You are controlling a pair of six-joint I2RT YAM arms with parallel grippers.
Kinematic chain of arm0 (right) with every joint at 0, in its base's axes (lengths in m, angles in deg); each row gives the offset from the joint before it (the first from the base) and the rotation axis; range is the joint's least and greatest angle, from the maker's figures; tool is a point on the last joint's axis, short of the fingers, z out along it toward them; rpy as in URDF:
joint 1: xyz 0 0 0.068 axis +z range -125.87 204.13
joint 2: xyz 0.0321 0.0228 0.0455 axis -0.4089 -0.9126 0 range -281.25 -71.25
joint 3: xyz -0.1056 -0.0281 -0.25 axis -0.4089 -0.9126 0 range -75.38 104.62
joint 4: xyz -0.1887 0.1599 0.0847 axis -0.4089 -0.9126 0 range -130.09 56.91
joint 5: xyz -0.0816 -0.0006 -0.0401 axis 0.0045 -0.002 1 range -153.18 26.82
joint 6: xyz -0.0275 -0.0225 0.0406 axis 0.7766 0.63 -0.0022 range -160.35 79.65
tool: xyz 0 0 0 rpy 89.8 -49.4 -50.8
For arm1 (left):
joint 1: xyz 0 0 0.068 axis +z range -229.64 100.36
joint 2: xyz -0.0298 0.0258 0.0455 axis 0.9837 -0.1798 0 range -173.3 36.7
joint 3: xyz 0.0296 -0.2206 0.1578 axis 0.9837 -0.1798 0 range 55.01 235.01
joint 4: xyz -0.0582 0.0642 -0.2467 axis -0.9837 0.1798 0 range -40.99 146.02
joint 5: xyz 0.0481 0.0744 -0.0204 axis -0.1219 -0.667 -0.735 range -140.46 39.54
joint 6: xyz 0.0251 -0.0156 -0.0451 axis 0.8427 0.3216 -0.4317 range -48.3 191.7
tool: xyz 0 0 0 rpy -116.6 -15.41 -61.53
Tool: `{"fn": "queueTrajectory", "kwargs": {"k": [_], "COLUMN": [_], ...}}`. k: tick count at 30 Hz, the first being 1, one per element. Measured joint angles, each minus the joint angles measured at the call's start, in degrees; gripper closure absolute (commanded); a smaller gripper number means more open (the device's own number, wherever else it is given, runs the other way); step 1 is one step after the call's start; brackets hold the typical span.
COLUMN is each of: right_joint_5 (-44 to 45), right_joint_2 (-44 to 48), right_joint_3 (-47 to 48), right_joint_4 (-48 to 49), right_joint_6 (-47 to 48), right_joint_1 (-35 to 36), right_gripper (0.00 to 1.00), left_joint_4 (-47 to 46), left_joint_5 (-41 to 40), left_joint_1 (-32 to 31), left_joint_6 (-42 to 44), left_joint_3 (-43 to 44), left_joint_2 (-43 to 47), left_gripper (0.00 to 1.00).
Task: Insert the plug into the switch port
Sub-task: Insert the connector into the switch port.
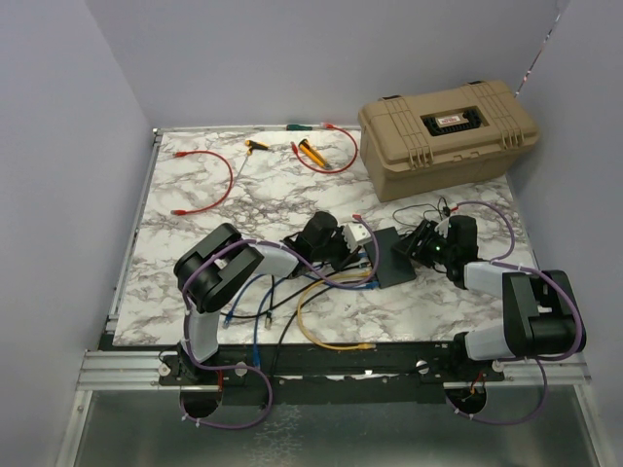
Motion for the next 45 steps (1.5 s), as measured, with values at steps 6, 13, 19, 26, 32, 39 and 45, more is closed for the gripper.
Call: {"fn": "queueTrajectory", "kwargs": {"k": [6, 13, 19, 26, 32, 39, 45], "right_joint_5": [-0.8, -1.6, -1.6, -1.6, -1.5, -1.5, 0.6], "right_joint_2": [-0.5, -0.9, -0.9, -0.9, -1.2, -0.8, 4.0], "right_joint_3": [0.0, -0.7, -2.0, -2.6, -2.7, -2.6, -2.4], "right_joint_4": [0.5, 2.2, 4.9, 6.4, 7.2, 6.8, 0.4], "right_joint_6": [0.1, 0.0, 0.0, 0.1, 0.6, 1.6, 2.1], "right_joint_1": [0.0, -0.5, -1.1, -1.5, -2.2, -2.2, -1.4], "right_gripper": [0.49, 0.50, 0.51, 0.51, 0.51, 0.42, 0.25], "left_joint_4": [0.0, -2.4, -4.9, -5.1, -5.0, -4.6, -4.9], "left_joint_5": [-0.5, -1.8, -2.2, -2.1, -1.7, -1.7, -1.7], "left_joint_1": [-0.1, -0.5, -0.5, -0.5, -0.5, -0.5, -1.3], "left_joint_6": [-1.5, -4.2, -6.0, -6.5, -6.3, -6.0, -5.9], "left_joint_3": [0.0, 0.0, 0.0, 1.4, 3.1, 3.4, 3.2], "left_joint_2": [-0.2, -1.5, -2.4, -3.4, -4.7, -4.7, -4.7], "left_gripper": [1.00, 1.00, 1.00, 1.00, 1.00, 1.00, 0.05]}}
